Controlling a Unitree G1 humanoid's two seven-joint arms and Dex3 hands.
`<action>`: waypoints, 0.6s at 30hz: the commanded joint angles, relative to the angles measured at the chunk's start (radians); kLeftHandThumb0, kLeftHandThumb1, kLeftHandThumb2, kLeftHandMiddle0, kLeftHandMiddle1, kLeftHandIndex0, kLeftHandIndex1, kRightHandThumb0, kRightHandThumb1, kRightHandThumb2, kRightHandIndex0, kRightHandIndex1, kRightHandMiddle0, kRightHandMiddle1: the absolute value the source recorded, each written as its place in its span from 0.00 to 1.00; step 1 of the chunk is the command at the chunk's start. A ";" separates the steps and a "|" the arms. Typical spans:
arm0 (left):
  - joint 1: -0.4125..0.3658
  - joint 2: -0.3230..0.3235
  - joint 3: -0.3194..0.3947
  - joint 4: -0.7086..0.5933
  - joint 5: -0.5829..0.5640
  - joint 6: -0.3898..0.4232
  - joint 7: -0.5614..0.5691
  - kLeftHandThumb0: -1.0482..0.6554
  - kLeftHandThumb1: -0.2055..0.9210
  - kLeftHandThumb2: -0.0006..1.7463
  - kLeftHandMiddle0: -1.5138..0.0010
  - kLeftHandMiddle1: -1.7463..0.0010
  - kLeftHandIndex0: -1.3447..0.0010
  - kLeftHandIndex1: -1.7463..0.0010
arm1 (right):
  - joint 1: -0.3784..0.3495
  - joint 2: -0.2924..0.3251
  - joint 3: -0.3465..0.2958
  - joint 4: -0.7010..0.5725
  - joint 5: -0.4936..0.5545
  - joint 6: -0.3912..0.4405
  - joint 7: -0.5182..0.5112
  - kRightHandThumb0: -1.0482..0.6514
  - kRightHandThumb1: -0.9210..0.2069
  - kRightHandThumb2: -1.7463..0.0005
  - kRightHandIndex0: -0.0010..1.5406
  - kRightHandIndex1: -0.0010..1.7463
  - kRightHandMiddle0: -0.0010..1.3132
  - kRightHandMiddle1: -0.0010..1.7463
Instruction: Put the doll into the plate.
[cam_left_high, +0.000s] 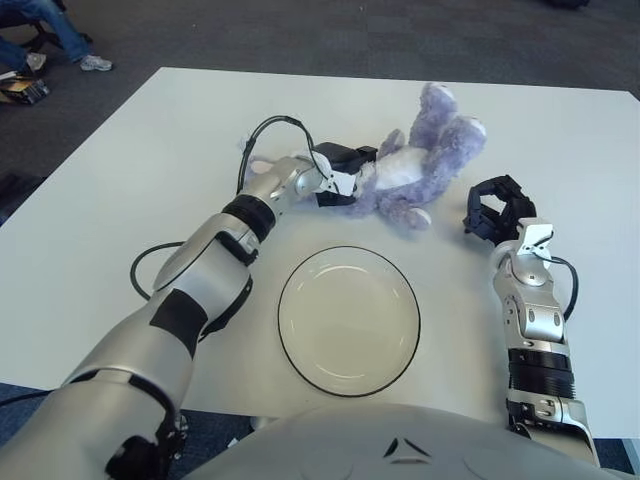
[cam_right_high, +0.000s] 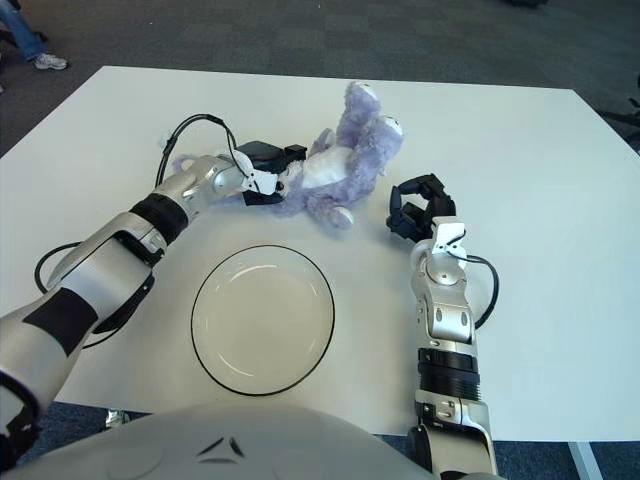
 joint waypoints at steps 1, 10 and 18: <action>0.103 0.097 0.017 -0.042 0.003 -0.039 -0.015 0.93 0.31 0.88 0.50 0.00 0.33 0.00 | 0.035 0.004 -0.003 0.042 0.006 0.046 0.008 0.38 0.31 0.44 0.66 1.00 0.31 1.00; 0.178 0.199 0.117 -0.251 -0.062 -0.046 -0.065 0.94 0.29 0.89 0.49 0.00 0.31 0.00 | 0.027 0.001 -0.004 0.054 0.006 0.044 0.012 0.38 0.31 0.43 0.66 1.00 0.32 1.00; 0.268 0.264 0.237 -0.422 -0.142 -0.037 -0.081 0.94 0.29 0.89 0.49 0.00 0.29 0.00 | 0.009 -0.005 -0.007 0.082 0.005 0.040 0.013 0.38 0.31 0.43 0.66 1.00 0.32 1.00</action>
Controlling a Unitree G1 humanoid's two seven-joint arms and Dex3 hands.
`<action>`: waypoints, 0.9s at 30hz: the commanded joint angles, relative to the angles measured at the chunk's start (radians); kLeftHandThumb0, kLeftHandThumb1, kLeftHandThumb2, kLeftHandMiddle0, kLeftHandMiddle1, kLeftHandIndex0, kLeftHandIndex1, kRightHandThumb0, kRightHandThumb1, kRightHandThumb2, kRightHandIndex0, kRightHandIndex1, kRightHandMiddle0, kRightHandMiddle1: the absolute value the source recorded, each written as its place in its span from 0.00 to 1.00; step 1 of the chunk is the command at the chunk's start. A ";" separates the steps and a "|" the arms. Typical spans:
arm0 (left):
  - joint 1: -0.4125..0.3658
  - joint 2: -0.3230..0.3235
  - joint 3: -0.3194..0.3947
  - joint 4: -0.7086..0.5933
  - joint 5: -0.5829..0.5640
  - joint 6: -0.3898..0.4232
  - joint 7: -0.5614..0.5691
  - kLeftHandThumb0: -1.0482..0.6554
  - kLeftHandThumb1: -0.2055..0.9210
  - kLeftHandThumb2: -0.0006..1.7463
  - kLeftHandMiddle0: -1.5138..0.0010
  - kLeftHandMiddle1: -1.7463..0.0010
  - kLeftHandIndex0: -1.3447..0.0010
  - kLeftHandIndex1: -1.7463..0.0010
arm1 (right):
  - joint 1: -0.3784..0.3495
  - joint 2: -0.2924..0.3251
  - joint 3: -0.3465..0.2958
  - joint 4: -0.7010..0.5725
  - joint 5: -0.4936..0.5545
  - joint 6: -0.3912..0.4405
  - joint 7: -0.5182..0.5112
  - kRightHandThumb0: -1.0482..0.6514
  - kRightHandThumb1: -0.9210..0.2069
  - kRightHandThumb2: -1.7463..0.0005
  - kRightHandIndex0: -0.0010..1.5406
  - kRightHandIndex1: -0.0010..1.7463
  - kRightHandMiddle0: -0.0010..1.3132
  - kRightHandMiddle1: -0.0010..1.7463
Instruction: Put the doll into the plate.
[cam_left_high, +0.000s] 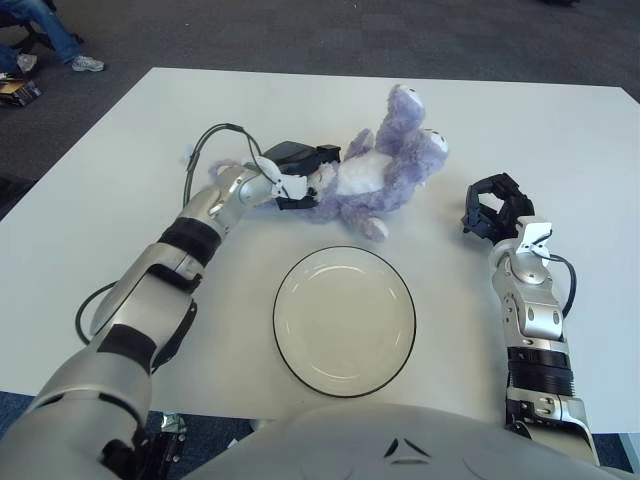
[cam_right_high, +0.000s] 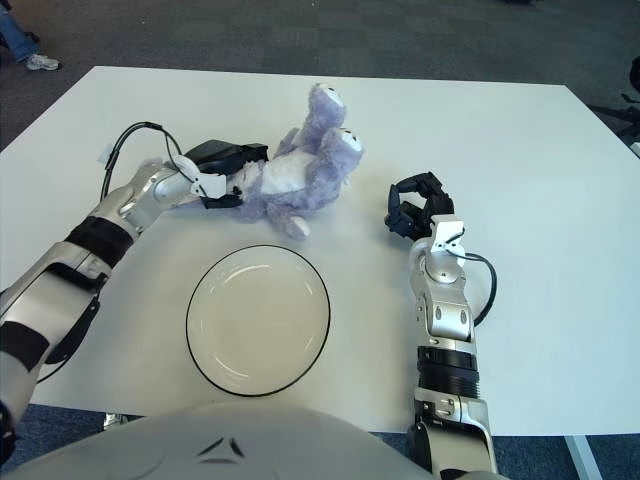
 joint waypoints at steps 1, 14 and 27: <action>0.037 0.032 0.056 -0.069 -0.029 0.007 -0.007 0.94 0.29 0.89 0.49 0.00 0.28 0.00 | 0.021 -0.002 0.000 0.060 -0.001 0.042 0.004 0.38 0.31 0.43 0.66 1.00 0.32 1.00; 0.100 0.067 0.175 -0.227 -0.079 -0.046 0.014 0.95 0.26 0.91 0.47 0.00 0.23 0.00 | 0.005 -0.004 0.002 0.088 -0.007 0.031 -0.003 0.38 0.32 0.43 0.67 1.00 0.32 1.00; 0.210 0.090 0.278 -0.396 -0.083 -0.148 0.070 0.97 0.20 0.96 0.43 0.00 0.20 0.00 | 0.002 -0.005 0.006 0.096 -0.010 0.023 -0.005 0.38 0.32 0.43 0.66 1.00 0.32 1.00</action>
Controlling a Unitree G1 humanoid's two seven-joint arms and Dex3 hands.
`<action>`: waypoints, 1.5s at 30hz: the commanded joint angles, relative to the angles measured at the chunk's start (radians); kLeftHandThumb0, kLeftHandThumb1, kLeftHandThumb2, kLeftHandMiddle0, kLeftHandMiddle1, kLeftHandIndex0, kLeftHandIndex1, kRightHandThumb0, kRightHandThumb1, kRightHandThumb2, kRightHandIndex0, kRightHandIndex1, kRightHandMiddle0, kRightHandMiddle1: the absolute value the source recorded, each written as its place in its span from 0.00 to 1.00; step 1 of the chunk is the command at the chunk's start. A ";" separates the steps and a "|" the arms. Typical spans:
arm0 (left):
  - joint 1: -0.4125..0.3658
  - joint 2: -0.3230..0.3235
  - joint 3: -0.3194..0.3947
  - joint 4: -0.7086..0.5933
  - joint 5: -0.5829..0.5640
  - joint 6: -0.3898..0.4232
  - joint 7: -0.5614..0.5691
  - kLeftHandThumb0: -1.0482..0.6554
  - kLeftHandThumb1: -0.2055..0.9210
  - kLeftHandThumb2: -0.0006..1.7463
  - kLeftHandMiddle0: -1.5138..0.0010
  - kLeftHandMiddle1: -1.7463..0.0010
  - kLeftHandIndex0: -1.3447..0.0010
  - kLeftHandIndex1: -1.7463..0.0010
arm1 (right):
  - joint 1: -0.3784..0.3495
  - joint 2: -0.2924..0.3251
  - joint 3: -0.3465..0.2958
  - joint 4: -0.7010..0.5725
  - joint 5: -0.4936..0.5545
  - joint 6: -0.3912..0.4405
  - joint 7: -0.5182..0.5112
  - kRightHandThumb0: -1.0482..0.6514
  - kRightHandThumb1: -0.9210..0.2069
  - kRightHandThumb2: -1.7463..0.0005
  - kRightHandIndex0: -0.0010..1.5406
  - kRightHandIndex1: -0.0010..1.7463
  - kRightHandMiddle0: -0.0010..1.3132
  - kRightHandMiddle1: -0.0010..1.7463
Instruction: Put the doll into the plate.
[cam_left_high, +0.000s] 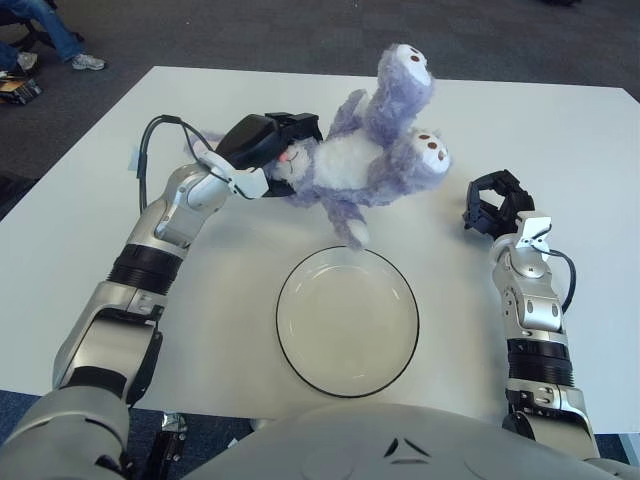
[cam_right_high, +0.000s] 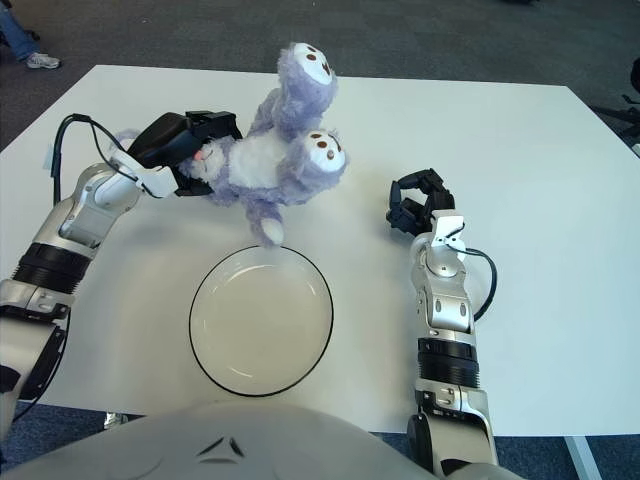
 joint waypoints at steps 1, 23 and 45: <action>0.035 0.019 0.033 -0.041 -0.004 -0.024 0.022 0.97 0.20 0.96 0.43 0.00 0.20 0.00 | 0.034 0.005 0.005 0.046 -0.006 0.041 -0.002 0.38 0.32 0.43 0.66 1.00 0.32 1.00; 0.203 0.016 0.133 -0.350 -0.063 0.021 -0.001 0.99 0.17 0.99 0.41 0.00 0.17 0.00 | 0.040 0.001 0.010 0.029 -0.010 0.055 0.003 0.38 0.32 0.42 0.67 1.00 0.32 1.00; 0.480 0.010 0.065 -0.557 -0.109 0.028 -0.167 0.62 0.09 1.00 0.38 0.08 0.45 0.00 | 0.032 0.000 0.012 0.029 -0.010 0.062 0.001 0.38 0.31 0.43 0.67 1.00 0.32 1.00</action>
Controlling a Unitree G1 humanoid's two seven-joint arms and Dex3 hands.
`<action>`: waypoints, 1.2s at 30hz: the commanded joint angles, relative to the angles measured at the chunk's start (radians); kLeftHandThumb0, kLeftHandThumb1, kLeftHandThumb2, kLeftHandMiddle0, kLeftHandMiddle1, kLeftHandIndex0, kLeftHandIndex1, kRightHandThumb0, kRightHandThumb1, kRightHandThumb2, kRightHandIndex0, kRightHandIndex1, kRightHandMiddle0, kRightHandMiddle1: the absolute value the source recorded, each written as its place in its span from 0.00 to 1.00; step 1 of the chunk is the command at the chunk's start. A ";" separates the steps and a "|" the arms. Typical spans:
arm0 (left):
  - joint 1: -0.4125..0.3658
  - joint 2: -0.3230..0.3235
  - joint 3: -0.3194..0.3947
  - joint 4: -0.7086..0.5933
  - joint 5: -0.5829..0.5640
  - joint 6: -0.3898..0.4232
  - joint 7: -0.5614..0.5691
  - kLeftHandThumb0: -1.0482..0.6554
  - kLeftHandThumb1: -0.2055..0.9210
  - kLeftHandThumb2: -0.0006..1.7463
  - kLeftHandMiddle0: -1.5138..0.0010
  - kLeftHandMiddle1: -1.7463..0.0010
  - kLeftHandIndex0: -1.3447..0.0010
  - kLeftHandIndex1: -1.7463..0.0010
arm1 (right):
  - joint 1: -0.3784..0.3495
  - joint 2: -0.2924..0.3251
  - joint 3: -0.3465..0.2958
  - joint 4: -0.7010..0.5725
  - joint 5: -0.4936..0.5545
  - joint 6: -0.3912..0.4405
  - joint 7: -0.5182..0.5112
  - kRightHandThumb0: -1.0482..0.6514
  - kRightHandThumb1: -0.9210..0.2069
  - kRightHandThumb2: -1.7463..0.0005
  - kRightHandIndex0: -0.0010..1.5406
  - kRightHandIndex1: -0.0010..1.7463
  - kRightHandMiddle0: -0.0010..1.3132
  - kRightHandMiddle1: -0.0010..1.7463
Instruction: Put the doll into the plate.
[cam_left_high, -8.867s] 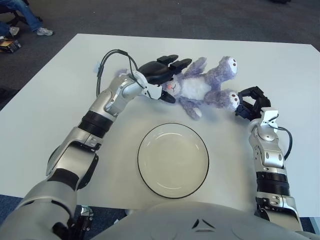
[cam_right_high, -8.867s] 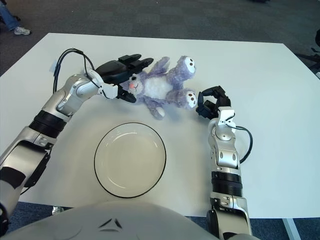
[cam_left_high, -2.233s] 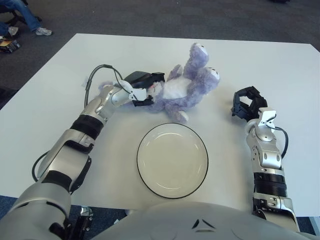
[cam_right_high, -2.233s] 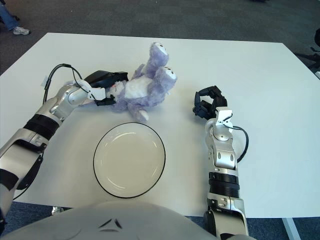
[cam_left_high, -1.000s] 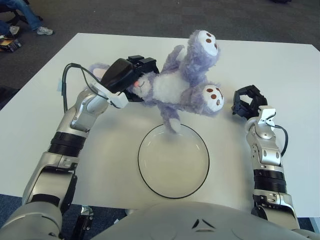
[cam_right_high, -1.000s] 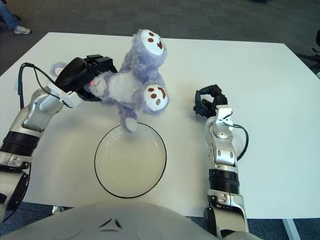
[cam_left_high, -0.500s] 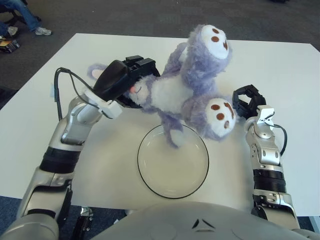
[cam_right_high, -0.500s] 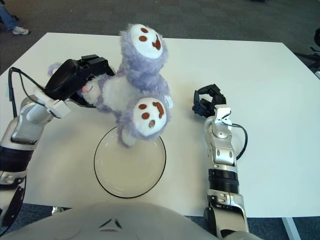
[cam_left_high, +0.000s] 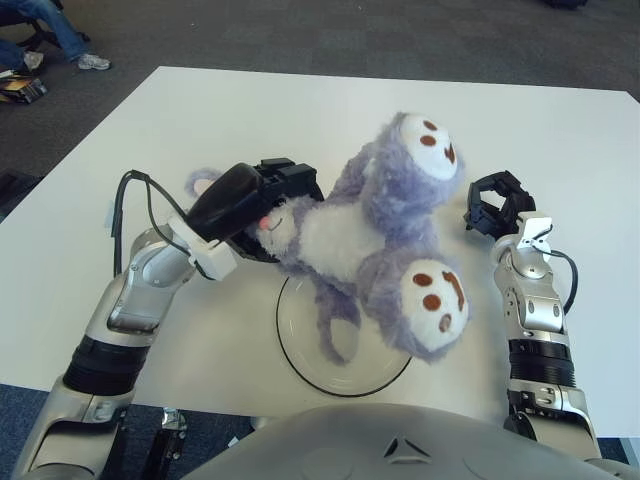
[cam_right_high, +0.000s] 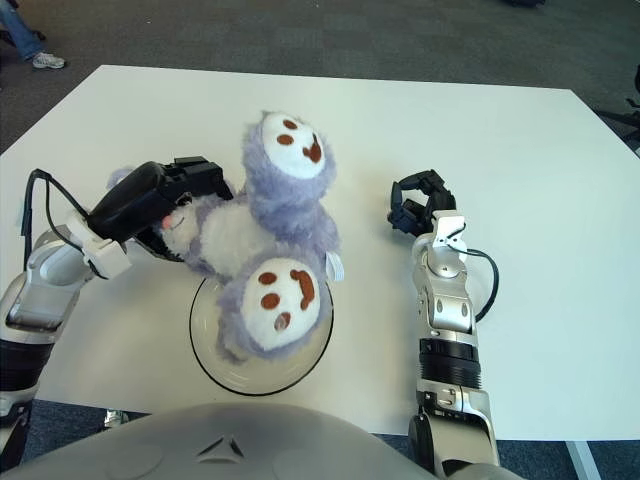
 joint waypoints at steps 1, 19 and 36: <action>0.051 -0.020 -0.051 -0.010 0.061 -0.043 0.005 0.61 0.08 1.00 0.37 0.09 0.45 0.00 | 0.031 0.008 0.008 0.040 -0.008 0.054 -0.001 0.38 0.31 0.43 0.67 1.00 0.32 1.00; 0.159 0.026 -0.085 -0.040 0.049 -0.025 -0.080 0.61 0.18 0.94 0.41 0.08 0.53 0.00 | 0.024 0.010 0.007 0.043 -0.002 0.052 -0.002 0.38 0.32 0.43 0.66 1.00 0.32 1.00; 0.107 -0.001 -0.064 0.047 0.152 -0.174 0.022 0.61 0.12 0.98 0.37 0.08 0.50 0.00 | 0.024 0.016 0.009 0.045 -0.003 0.043 -0.007 0.37 0.32 0.42 0.67 1.00 0.32 1.00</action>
